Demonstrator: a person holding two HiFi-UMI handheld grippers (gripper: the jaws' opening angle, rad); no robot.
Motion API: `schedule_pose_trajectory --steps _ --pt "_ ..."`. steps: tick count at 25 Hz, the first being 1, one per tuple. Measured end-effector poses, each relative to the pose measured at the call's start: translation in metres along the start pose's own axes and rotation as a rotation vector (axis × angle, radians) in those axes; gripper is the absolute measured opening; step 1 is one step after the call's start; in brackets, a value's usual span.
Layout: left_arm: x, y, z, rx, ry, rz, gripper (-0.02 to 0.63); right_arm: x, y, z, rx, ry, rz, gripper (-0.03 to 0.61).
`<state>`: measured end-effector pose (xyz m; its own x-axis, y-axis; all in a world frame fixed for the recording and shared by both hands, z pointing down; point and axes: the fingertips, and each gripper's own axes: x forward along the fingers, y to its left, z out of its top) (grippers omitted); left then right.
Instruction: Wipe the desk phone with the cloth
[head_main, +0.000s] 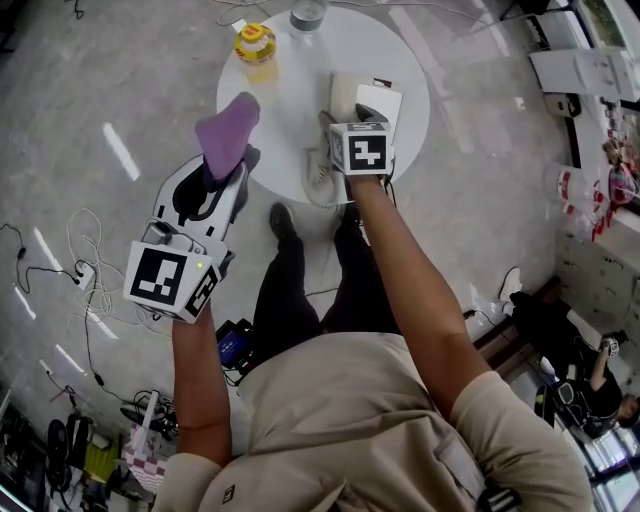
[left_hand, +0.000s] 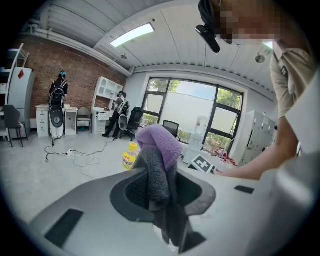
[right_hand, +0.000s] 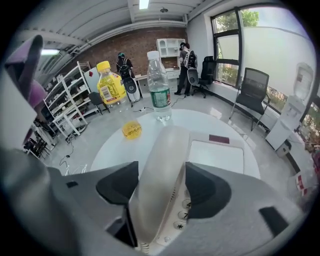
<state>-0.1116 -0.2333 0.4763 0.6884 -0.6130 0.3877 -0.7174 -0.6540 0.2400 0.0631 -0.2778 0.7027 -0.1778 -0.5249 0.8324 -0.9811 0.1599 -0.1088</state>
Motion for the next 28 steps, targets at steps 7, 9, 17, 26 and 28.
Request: schedule_pose_trajectory --steps 7,9,17,26,28 --pt "0.01 0.001 -0.012 -0.011 0.013 0.0 0.092 0.005 0.0 -0.005 0.109 -0.019 -0.024 0.242" --pt "0.013 0.002 -0.015 -0.009 -0.002 -0.008 0.092 0.005 -0.002 -0.006 0.149 -0.013 -0.014 0.233" --pt "0.024 0.001 -0.023 -0.018 0.006 -0.024 0.092 -0.002 -0.002 -0.006 0.346 -0.052 0.162 0.215" --pt "0.046 -0.002 -0.032 -0.053 0.029 -0.067 0.091 -0.03 0.016 0.015 0.723 -0.172 0.634 0.213" --pt "0.052 -0.006 -0.032 -0.068 0.033 -0.086 0.092 -0.04 0.017 0.018 0.768 -0.183 0.712 0.212"
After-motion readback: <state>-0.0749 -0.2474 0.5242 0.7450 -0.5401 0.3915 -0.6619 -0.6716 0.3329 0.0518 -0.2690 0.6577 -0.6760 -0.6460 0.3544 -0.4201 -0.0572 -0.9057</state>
